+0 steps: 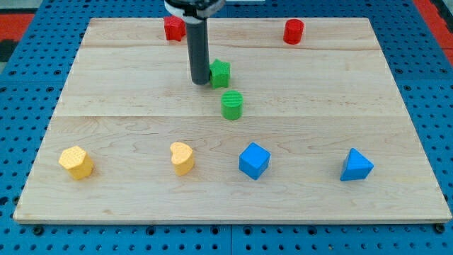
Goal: Separate the green star from the green circle
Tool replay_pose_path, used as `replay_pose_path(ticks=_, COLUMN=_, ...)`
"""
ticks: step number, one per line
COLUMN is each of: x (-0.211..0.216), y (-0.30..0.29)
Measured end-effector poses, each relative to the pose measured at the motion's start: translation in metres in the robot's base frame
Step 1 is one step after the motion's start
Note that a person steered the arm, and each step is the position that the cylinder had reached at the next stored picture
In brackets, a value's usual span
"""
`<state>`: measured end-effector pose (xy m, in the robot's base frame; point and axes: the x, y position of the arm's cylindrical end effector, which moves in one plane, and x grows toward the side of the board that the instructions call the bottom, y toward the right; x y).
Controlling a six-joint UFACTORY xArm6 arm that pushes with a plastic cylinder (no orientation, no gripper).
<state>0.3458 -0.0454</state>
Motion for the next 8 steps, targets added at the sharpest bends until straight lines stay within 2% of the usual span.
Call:
replay_pose_path(ticks=1, x=-0.028, y=0.036)
replay_pose_path(ticks=2, x=0.017, y=0.036)
replay_pose_path(ticks=3, x=0.016, y=0.052)
replay_pose_path(ticks=4, x=-0.026, y=0.069)
replay_pose_path(ticks=6, x=-0.016, y=0.114)
replay_pose_path(ticks=7, x=-0.053, y=0.097)
replay_pose_path(ticks=8, x=-0.073, y=0.05)
